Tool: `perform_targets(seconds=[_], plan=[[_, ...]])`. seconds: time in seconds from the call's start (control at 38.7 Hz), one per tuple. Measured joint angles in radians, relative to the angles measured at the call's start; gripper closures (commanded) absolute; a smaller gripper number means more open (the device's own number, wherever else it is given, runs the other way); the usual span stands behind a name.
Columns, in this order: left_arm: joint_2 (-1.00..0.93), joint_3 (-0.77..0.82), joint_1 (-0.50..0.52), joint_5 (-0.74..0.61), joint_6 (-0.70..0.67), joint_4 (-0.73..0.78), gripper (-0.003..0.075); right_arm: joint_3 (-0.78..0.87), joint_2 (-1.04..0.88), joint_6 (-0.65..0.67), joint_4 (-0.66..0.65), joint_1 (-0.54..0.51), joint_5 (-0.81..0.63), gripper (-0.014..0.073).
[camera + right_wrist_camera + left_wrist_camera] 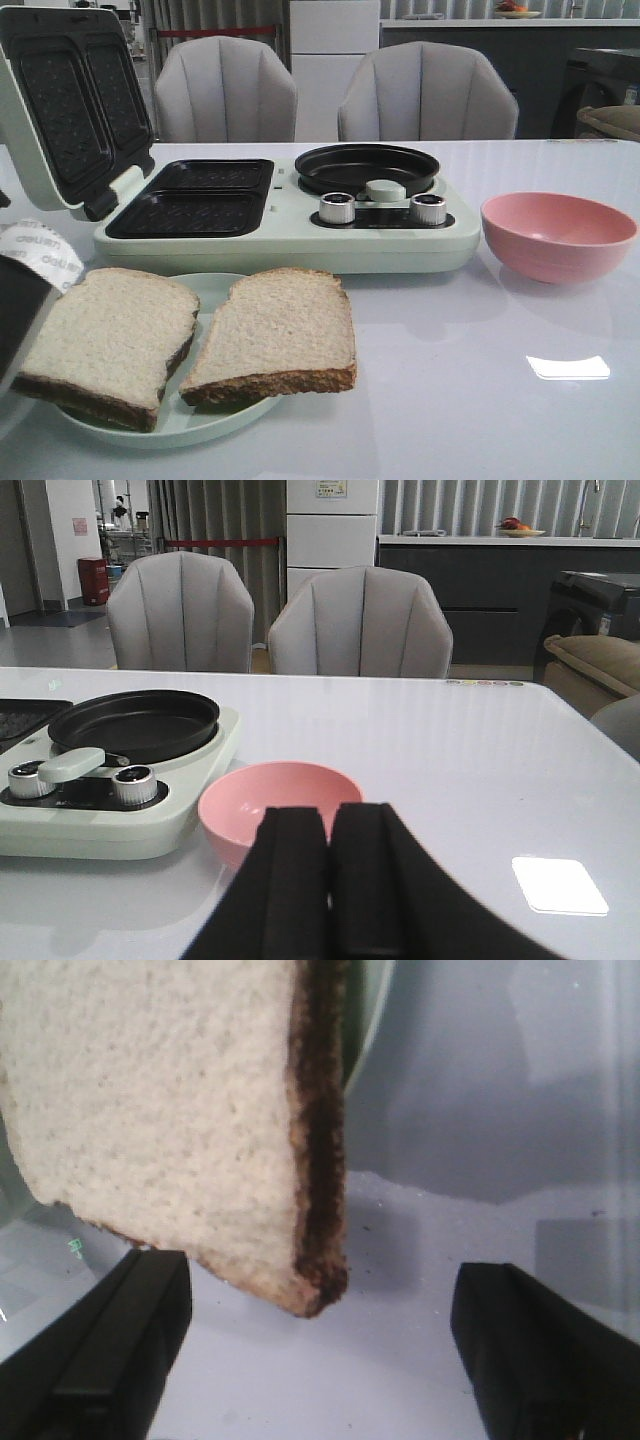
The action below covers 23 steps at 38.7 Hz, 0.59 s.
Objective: Make breakfast with bread and shrimp
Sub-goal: 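Grasp the bread slice nearest the left gripper by its crust edge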
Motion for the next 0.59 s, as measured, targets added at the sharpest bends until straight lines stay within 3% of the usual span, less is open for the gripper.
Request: perform_targets(seconds=[0.52,0.59], plan=[[0.144,-0.09,0.0,-0.007,-0.006,0.091,0.015,0.0,0.0,0.0,0.0,0.0,0.0,0.0453],[0.16,-0.1,0.0,-0.005,-0.006,0.112,0.0191,0.0,0.0,0.0,0.0,0.0,0.0,0.0453]])
